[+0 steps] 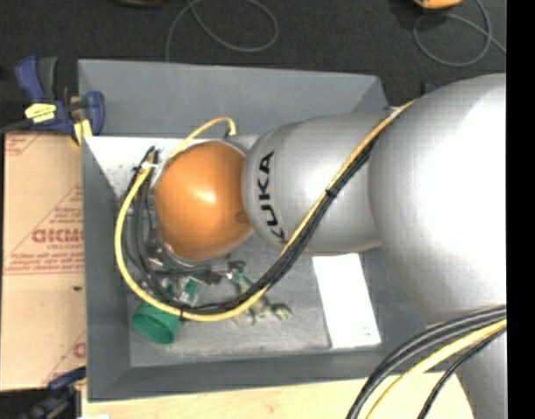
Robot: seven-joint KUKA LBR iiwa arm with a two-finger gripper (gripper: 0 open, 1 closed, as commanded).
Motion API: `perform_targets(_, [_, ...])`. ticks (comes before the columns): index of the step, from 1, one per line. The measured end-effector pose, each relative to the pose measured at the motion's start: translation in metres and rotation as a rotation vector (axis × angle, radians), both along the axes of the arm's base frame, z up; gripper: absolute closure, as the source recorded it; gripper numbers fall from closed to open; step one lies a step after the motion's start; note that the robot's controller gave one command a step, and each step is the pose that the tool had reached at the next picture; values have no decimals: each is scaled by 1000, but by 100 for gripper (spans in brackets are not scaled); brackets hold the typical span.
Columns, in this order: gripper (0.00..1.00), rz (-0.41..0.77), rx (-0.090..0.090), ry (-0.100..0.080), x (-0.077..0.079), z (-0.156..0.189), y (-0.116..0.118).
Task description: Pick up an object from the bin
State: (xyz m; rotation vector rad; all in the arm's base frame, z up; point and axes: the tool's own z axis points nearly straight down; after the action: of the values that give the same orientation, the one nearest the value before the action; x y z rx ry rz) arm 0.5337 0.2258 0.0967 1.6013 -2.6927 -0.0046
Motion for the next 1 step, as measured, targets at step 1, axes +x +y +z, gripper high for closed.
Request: perform_targets(1, [100,1,2,-5,2,25,1])
